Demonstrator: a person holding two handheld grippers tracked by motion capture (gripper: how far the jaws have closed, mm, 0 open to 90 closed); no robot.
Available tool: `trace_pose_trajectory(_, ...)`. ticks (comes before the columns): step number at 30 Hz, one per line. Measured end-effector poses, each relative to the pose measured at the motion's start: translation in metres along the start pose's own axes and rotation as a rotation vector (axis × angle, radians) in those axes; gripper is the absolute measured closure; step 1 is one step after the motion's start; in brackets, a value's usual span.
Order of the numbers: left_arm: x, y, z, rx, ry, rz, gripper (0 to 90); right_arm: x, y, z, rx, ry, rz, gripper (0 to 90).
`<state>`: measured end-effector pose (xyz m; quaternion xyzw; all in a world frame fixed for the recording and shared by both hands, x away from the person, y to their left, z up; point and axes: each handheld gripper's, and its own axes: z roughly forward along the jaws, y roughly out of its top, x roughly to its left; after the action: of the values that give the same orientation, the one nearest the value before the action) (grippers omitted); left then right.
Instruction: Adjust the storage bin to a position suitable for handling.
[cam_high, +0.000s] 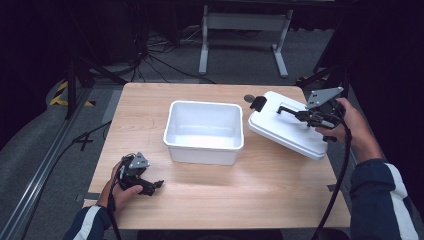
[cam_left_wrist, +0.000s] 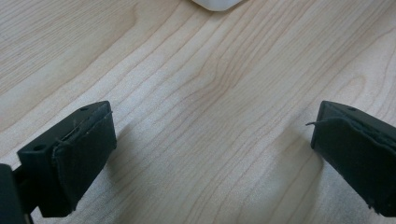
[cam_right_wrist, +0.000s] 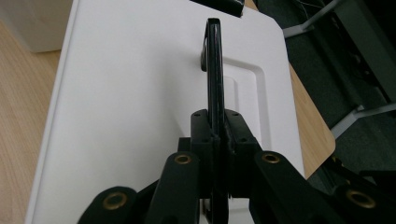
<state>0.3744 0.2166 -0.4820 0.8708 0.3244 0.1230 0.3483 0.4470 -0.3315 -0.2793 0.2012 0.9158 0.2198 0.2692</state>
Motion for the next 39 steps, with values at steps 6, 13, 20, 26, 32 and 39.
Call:
trace_pose_trajectory(6,0.0,0.0,0.0,0.0,0.0,0.0,0.5,0.0,-0.01,0.019,0.01,0.029,0.022,84.5)
trace_pose_trajectory(13,0.0,0.0,0.0,0.001,0.0,0.0,0.5,0.004,-0.015,0.038,0.03,0.047,0.033,84.5)
trace_pose_trajectory(20,0.0,0.0,0.0,0.0,0.001,0.001,0.5,0.006,-0.02,0.058,0.041,0.062,0.055,84.6)
trace_pose_trajectory(26,0.0,0.0,0.0,0.001,0.0,0.0,0.5,0.01,-0.023,0.072,0.053,0.079,0.058,84.5)
trace_pose_trajectory(32,0.0,0.0,0.0,0.0,-0.001,0.0,0.5,0.012,-0.029,0.086,0.061,0.088,0.073,84.6)
trace_pose_trajectory(39,0.0,0.0,0.0,0.001,0.0,0.0,0.5,0.014,-0.036,0.095,0.073,0.104,0.094,84.5)
